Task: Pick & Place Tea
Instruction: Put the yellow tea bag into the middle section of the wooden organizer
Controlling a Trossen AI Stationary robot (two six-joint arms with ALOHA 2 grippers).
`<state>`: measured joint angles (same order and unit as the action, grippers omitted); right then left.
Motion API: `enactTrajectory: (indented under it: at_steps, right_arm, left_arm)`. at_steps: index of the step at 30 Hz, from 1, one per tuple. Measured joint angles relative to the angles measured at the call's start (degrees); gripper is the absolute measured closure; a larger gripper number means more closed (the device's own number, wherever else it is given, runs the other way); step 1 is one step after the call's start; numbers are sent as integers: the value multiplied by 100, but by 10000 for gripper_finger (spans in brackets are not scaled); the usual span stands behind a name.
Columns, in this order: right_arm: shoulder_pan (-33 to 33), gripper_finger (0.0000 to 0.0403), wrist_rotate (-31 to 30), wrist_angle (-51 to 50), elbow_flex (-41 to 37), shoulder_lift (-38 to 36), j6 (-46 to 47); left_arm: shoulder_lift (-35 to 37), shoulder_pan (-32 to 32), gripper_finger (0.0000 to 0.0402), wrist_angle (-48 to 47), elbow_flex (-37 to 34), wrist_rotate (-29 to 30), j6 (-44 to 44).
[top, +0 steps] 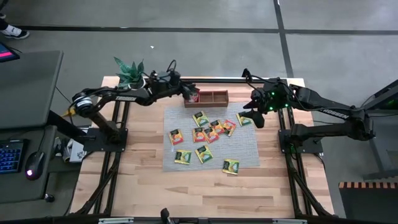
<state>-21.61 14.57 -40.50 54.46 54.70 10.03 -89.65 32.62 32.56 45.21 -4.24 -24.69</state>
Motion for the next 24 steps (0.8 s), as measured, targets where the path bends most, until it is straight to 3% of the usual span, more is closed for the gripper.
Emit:
enactTrajectory:
  at_steps: [8,16,24]
  right_arm:
    - [2,187,340,-31,0,0,-134]
    - [102,187,564,-58,0,11,-202]
    - [818,187,561,-86,2,314,-250]
  left_arm:
    - [353,-381,393,-456,-10,-608,-69]
    - [374,-1428,399,-619,-7,-134,-306]
    - [374,-2817,401,-621,-7,811,-867]
